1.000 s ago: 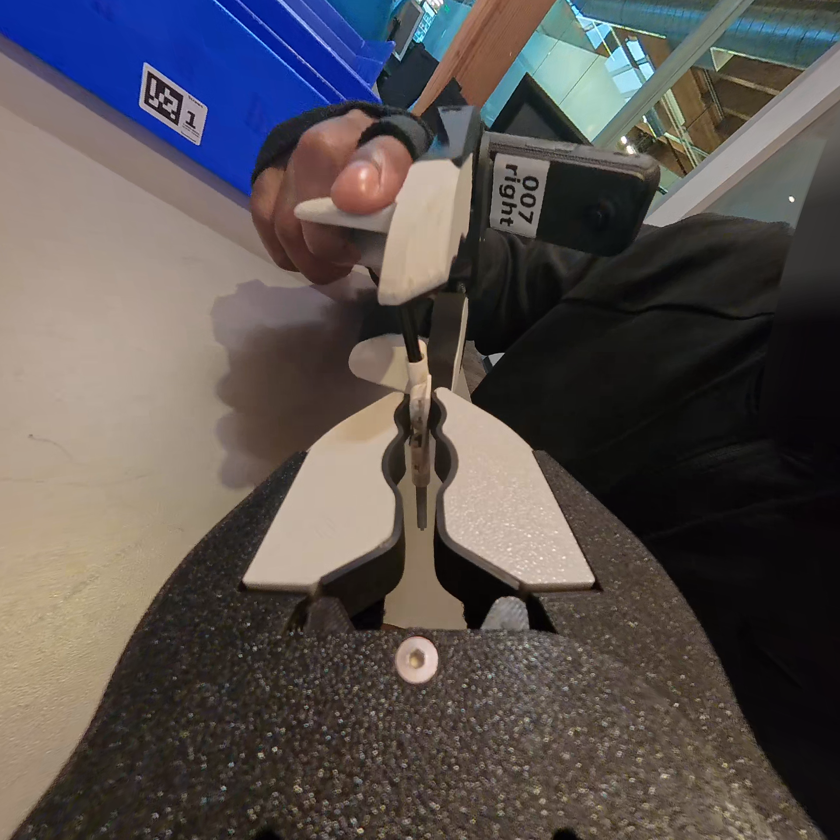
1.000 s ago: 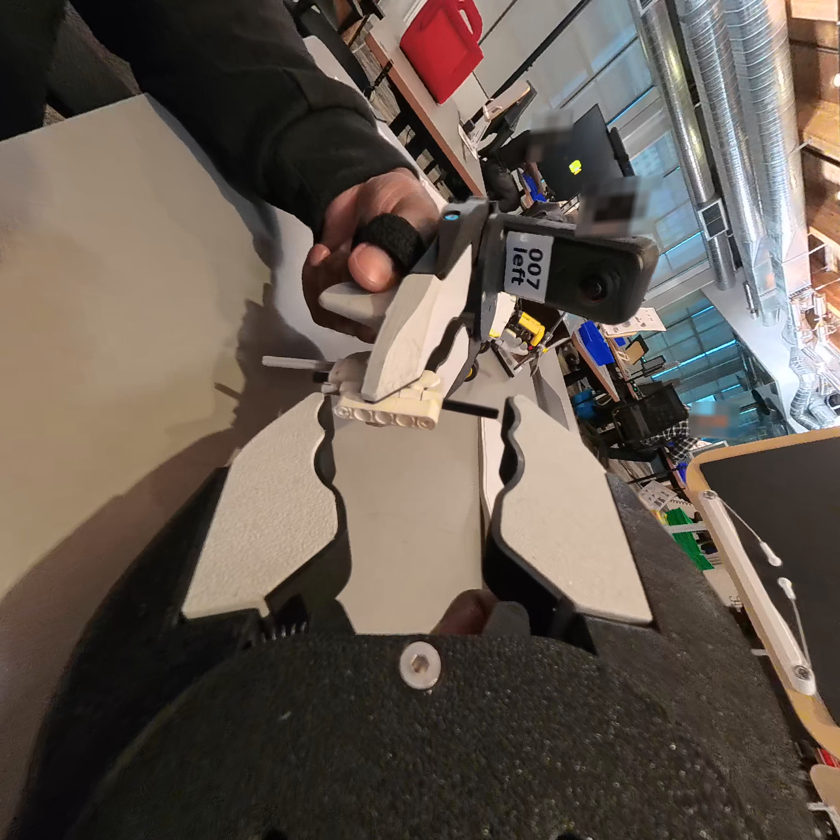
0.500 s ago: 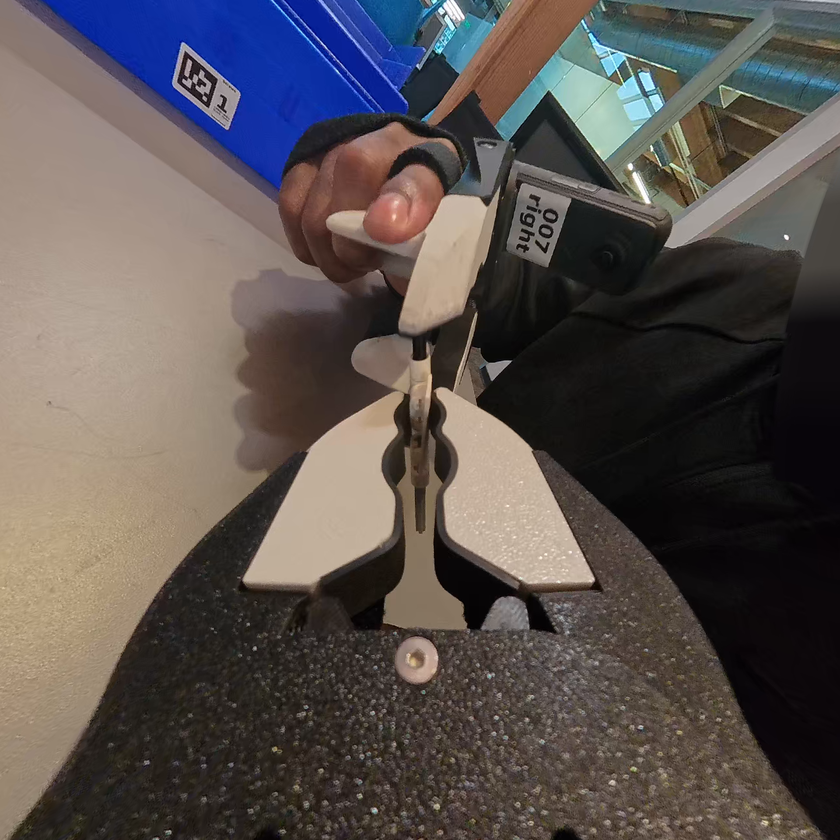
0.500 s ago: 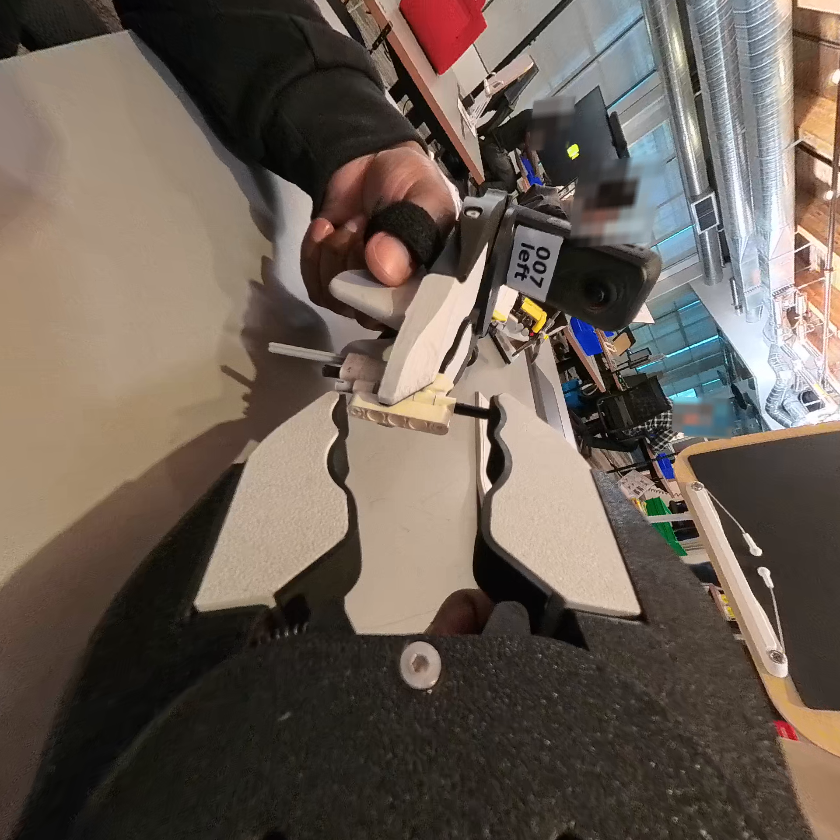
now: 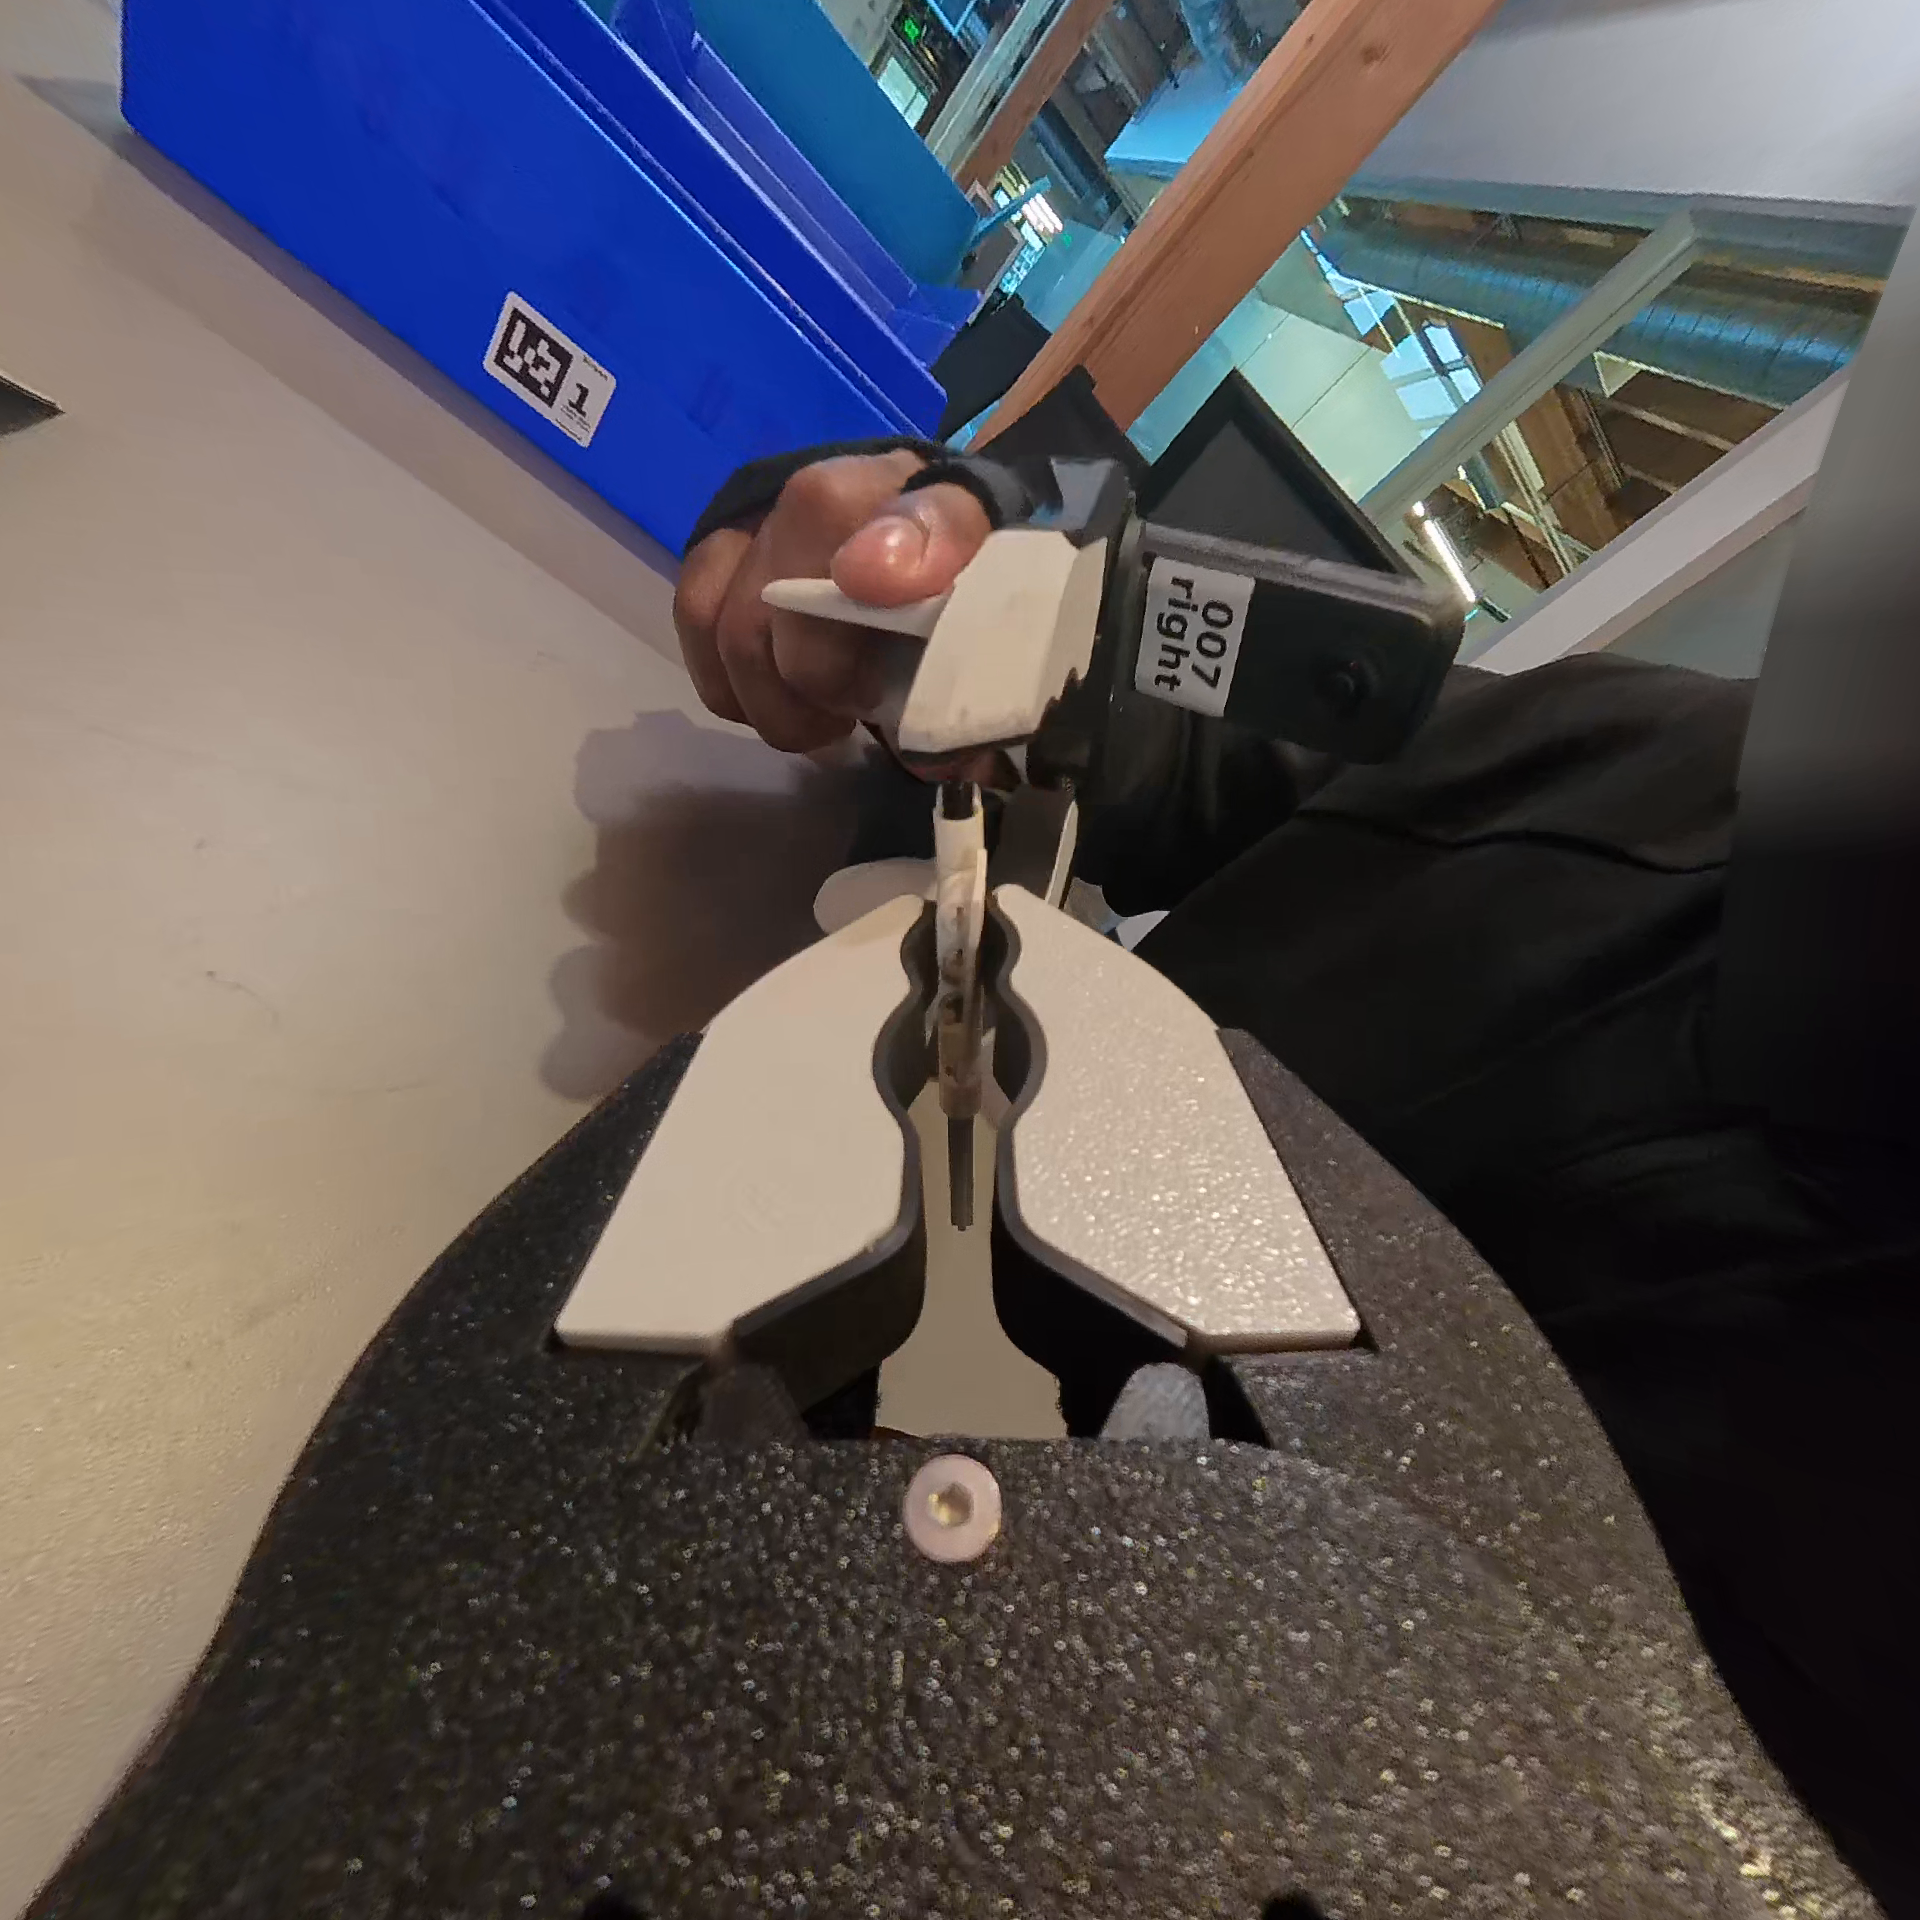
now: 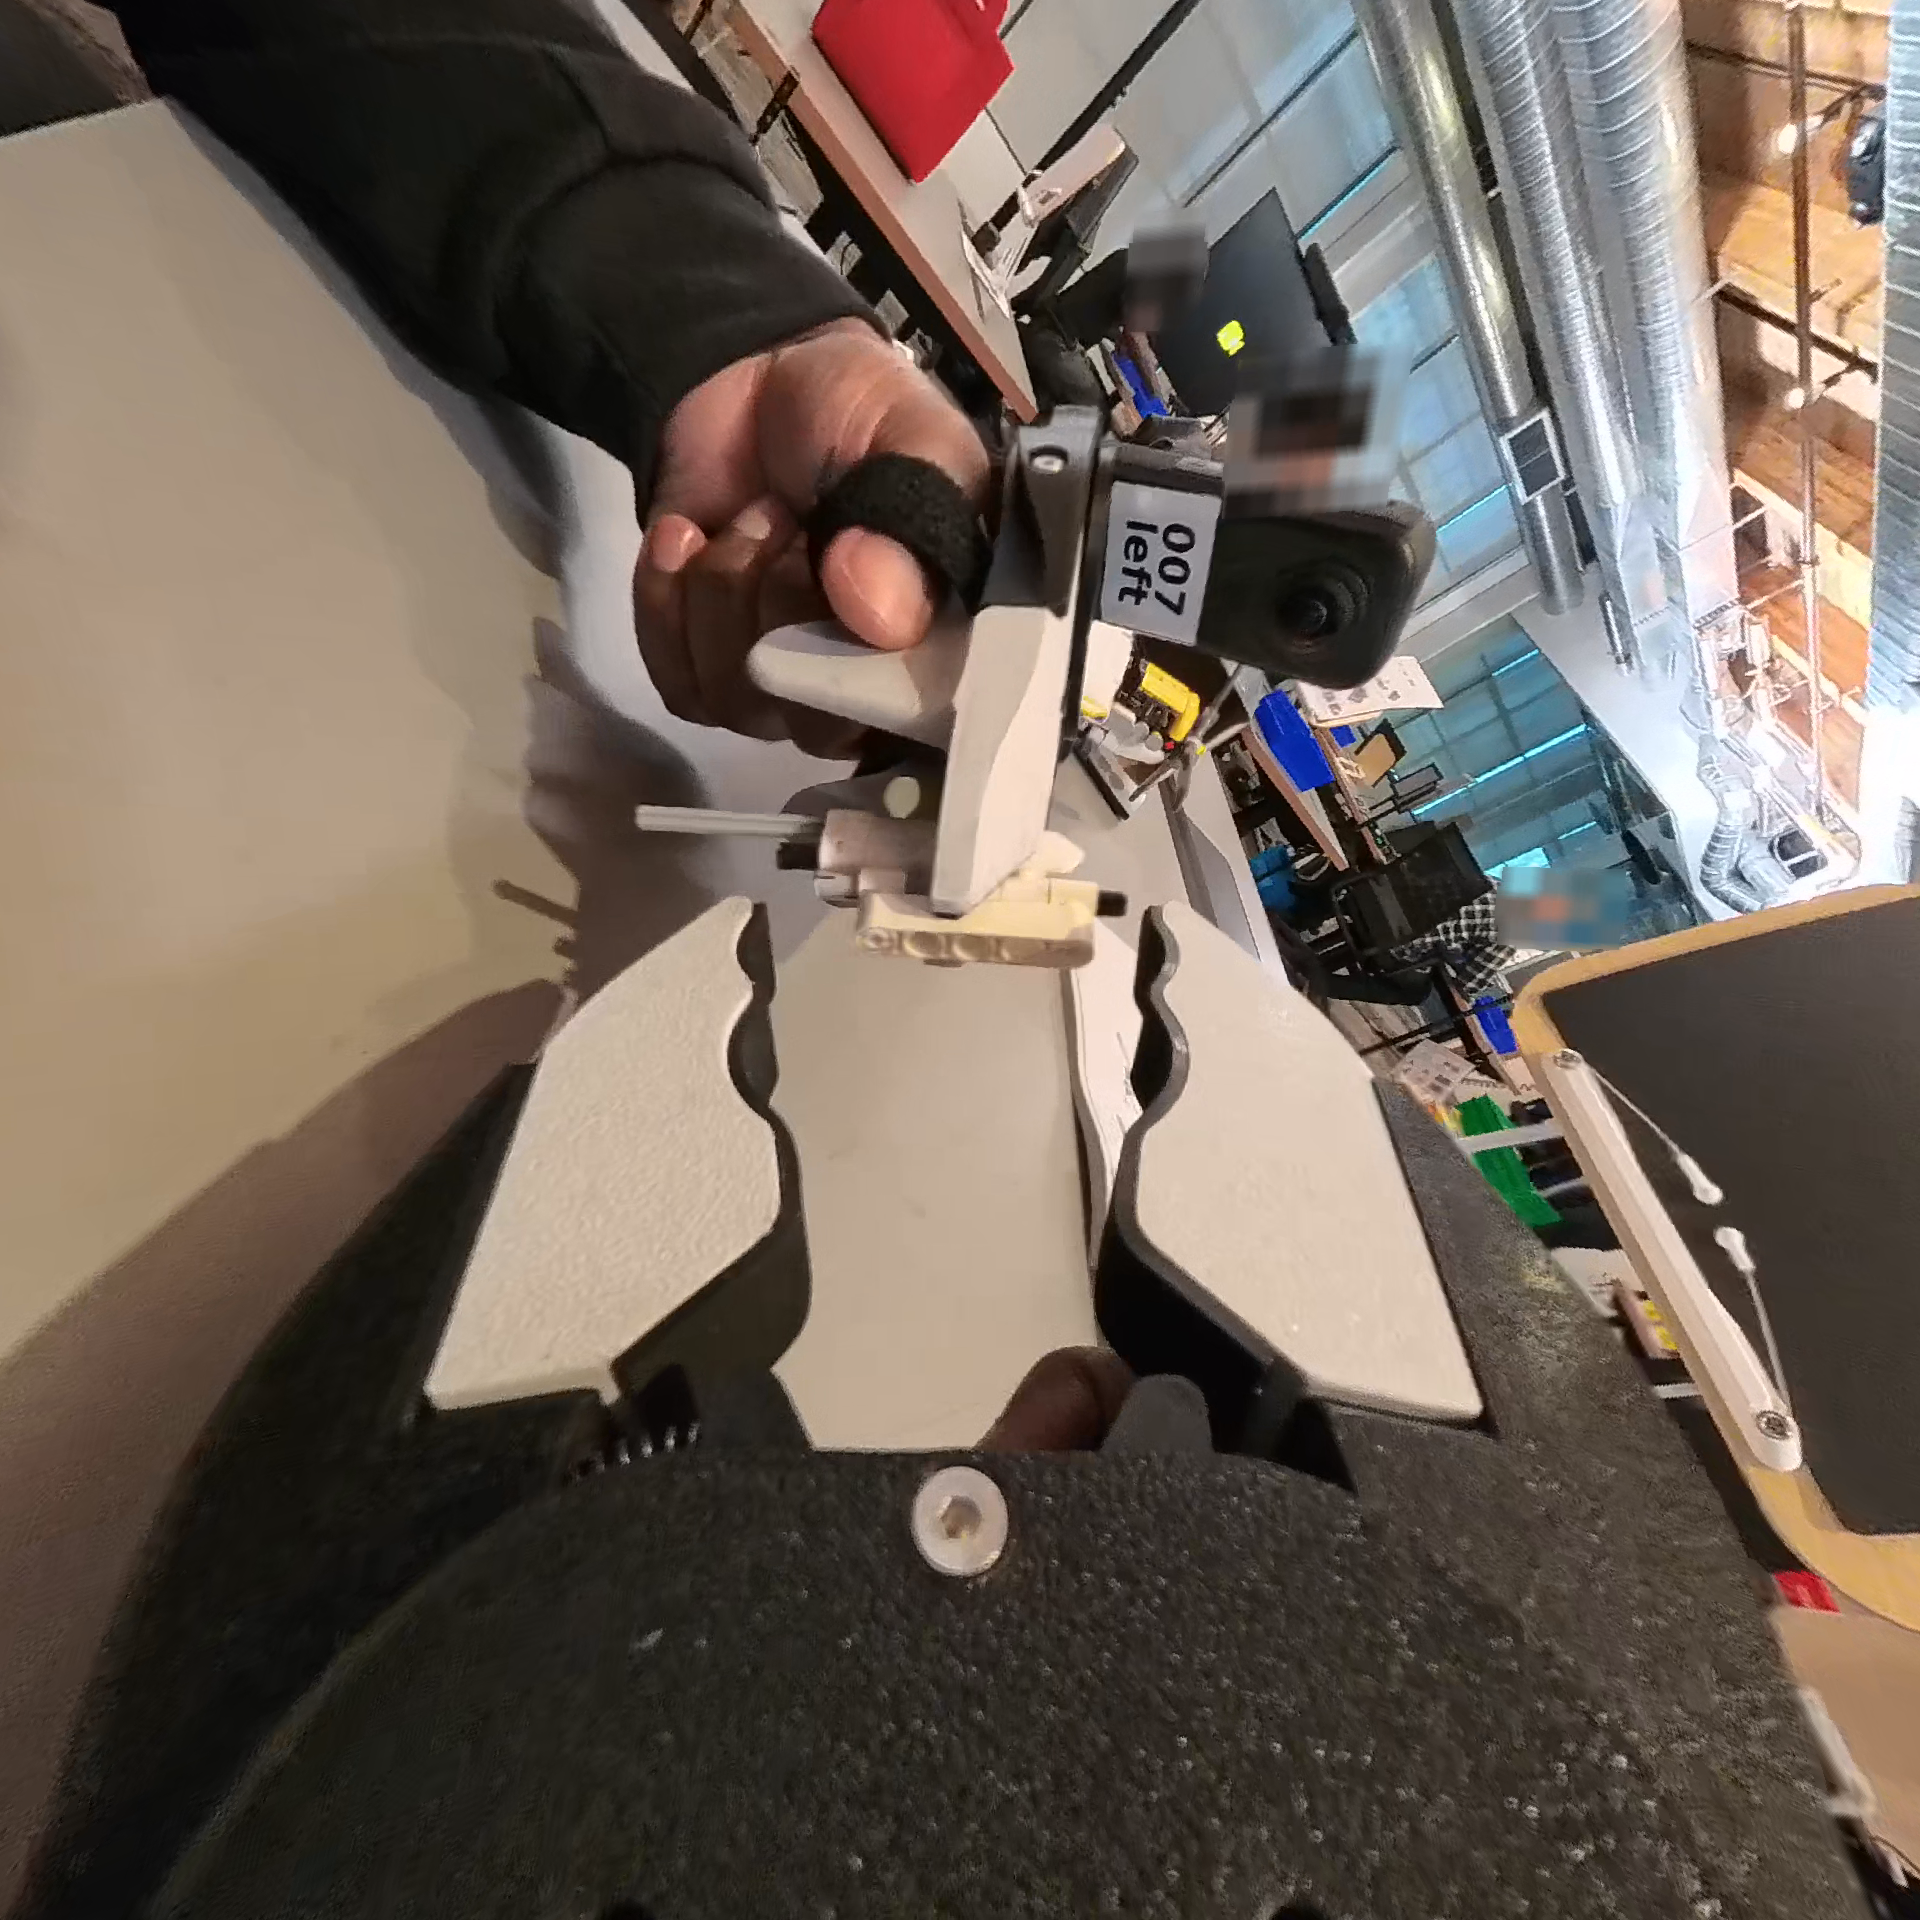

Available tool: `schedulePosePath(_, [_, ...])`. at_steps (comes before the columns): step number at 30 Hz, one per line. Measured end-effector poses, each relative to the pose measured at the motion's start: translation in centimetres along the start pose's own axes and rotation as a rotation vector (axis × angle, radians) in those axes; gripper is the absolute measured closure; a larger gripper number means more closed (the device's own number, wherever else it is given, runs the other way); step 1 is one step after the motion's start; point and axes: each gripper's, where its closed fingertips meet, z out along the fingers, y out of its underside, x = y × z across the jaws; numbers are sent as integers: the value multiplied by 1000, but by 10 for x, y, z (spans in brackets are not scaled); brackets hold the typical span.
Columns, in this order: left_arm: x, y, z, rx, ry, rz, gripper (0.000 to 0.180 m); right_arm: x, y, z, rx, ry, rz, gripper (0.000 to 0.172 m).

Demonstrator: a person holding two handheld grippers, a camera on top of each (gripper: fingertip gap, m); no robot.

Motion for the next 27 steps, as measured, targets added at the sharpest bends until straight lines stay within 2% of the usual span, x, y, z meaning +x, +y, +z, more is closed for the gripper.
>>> schedulePosePath(8, [-2,-3,0,34,3,-32,173,6,-1,3,-1,86,-17,115])
schedulePosePath(27, [-6,-2,2,39,-10,-61,173,2,3,3,-15,48,-10,119])
